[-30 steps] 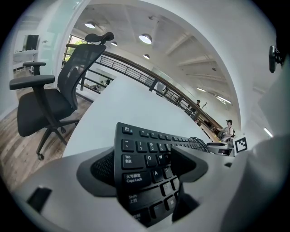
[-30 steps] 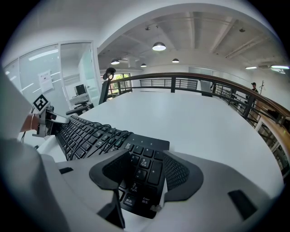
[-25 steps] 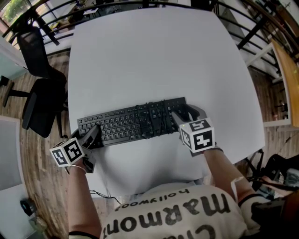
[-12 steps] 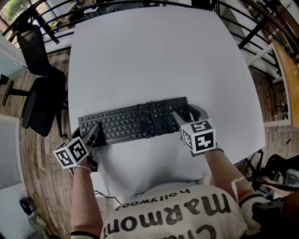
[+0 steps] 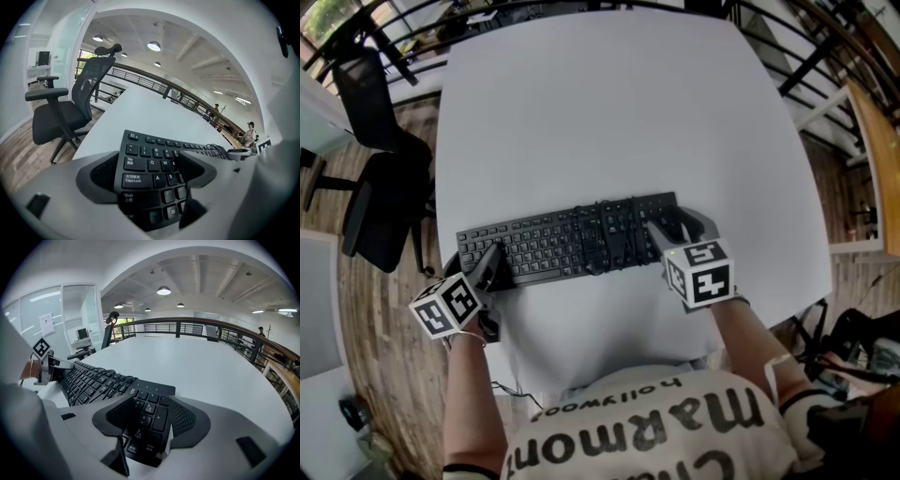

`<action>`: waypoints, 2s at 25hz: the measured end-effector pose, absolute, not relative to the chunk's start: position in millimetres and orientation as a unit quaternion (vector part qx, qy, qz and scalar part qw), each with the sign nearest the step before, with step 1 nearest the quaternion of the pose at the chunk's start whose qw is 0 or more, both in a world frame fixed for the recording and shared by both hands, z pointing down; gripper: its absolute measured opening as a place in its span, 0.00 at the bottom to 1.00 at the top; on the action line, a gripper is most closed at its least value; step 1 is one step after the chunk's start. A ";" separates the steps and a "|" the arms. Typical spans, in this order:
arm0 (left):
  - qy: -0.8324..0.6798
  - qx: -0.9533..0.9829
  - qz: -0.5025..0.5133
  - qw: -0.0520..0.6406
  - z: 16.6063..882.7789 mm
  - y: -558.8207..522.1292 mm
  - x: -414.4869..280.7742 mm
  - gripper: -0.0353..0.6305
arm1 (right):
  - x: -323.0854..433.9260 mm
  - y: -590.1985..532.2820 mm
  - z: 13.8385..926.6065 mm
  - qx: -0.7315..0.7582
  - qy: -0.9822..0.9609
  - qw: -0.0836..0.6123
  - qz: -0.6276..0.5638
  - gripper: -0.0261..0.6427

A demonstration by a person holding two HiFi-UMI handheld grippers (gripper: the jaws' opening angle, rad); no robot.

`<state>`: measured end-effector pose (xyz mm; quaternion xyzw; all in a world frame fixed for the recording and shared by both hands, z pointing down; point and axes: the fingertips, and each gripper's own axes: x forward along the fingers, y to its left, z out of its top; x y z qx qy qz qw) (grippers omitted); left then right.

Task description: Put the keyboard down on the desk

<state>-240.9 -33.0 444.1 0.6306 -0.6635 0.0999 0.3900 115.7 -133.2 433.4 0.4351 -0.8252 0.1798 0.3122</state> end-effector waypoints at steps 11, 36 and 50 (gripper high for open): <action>-0.685 0.621 0.106 0.365 439.7 -32.7 -241.5 0.65 | 116.6 -133.1 432.4 0.439 -0.823 0.313 0.181 0.41; -0.720 0.617 0.108 0.299 432.5 -30.1 -241.8 0.66 | 116.2 -133.7 433.3 0.440 -0.825 0.307 0.180 0.41; -0.747 0.617 0.105 0.224 419.7 -26.5 -239.5 0.66 | 115.9 -134.4 430.9 0.438 -0.828 0.301 0.181 0.41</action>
